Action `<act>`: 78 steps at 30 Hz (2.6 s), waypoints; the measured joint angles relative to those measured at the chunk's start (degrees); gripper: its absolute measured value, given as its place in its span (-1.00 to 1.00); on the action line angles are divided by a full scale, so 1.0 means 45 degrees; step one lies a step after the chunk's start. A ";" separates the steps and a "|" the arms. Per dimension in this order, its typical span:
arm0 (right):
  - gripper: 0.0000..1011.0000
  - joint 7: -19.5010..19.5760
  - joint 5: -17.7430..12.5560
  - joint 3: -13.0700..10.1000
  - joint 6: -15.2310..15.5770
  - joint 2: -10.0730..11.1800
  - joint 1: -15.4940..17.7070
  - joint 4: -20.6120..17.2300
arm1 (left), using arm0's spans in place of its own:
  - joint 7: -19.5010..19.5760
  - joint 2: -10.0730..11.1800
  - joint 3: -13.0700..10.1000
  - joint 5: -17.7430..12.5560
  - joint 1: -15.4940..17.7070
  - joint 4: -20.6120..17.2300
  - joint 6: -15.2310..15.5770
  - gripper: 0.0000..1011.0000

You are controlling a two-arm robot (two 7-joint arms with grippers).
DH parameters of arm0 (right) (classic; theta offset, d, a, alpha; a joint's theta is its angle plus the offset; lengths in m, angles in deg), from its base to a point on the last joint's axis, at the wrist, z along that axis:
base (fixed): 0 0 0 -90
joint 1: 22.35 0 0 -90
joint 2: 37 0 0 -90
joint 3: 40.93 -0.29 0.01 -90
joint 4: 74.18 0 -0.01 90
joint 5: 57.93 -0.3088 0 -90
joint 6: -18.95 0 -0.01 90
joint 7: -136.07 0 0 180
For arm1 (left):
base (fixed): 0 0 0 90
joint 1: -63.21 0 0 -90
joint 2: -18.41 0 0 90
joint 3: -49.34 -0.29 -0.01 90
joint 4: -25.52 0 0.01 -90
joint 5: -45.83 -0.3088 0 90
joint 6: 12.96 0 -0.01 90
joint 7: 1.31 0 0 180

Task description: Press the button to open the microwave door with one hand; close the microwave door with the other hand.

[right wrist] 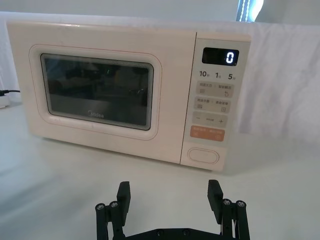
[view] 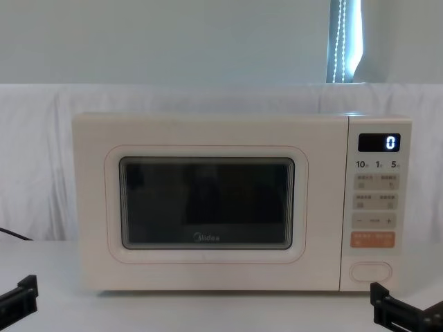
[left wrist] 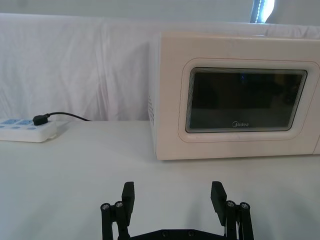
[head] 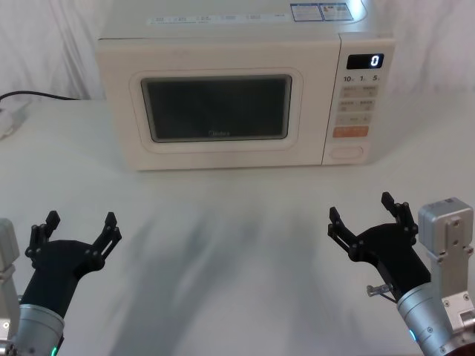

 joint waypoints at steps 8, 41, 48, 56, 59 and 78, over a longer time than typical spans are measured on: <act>0.98 0.0000 0.0001 -0.0002 0.0000 0.0001 0.0000 0.0000 | 0.0000 0.0000 0.0000 0.0000 0.0000 0.0000 0.0000 0.98; 0.98 -0.0002 0.0002 -0.0002 0.0000 0.0000 0.0000 0.0000 | 0.0000 -0.0001 0.0000 -0.0001 0.0000 0.0000 0.0000 0.98; 0.72 -0.0002 0.0002 -0.0002 0.0000 0.0000 0.0000 0.0000 | 0.0000 -0.0001 0.0000 0.0000 0.0000 0.0000 0.0000 0.98; 0.25 -0.0002 0.0002 -0.0002 0.0000 0.0000 0.0000 0.0000 | 0.0000 -0.0002 0.0000 0.0000 0.0000 0.0000 0.0000 0.98; 0.04 -0.0002 0.0002 -0.0002 0.0000 0.0000 0.0000 0.0000 | 0.0000 -0.0001 0.0000 0.0000 0.0000 0.0000 0.0000 0.98; -1.00 -0.0002 0.0003 -0.0002 0.0000 0.0000 0.0000 0.0000 | -0.0001 -0.0001 0.0000 0.0000 0.0000 0.0000 0.0000 0.98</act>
